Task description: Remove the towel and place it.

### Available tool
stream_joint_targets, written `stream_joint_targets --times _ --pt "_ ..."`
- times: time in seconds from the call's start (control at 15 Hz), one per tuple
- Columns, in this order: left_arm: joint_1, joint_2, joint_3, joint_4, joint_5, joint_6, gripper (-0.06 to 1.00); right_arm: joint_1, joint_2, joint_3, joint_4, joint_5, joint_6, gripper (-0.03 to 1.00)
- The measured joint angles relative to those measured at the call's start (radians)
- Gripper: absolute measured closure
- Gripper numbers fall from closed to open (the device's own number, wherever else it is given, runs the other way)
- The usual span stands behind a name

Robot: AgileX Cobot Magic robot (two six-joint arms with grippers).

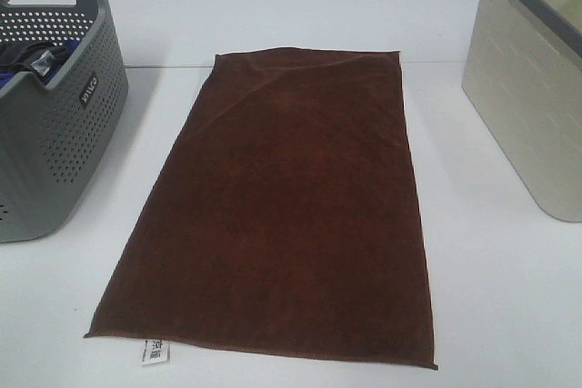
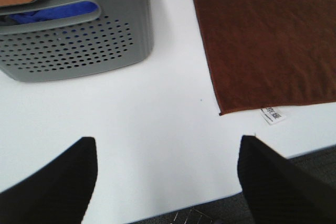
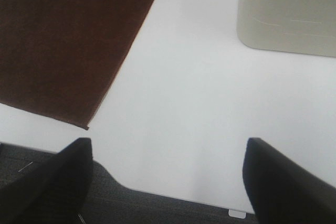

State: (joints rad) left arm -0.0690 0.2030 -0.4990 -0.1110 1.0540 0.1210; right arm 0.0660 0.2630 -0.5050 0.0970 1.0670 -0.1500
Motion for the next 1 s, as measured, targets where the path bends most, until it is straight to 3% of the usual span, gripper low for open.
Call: stream_joint_targets --times 0.13,0.27,0.6,1.0 --pt "0.069 -0.059 0.000 0.000 -0.001 0.000 0.23 -0.016 -0.005 0.000 0.003 0.000 0.000 0.22" --pt "0.080 -0.153 0.000 -0.001 -0.001 0.000 0.23 -0.016 -0.059 0.000 0.004 -0.001 0.000 0.22" --pt "0.019 -0.208 0.000 0.000 -0.001 0.000 0.23 -0.016 -0.233 0.000 0.004 0.000 0.000 0.22" --pt "0.018 -0.208 0.000 0.004 -0.001 0.000 0.23 -0.045 -0.270 0.003 0.005 -0.001 0.000 0.22"
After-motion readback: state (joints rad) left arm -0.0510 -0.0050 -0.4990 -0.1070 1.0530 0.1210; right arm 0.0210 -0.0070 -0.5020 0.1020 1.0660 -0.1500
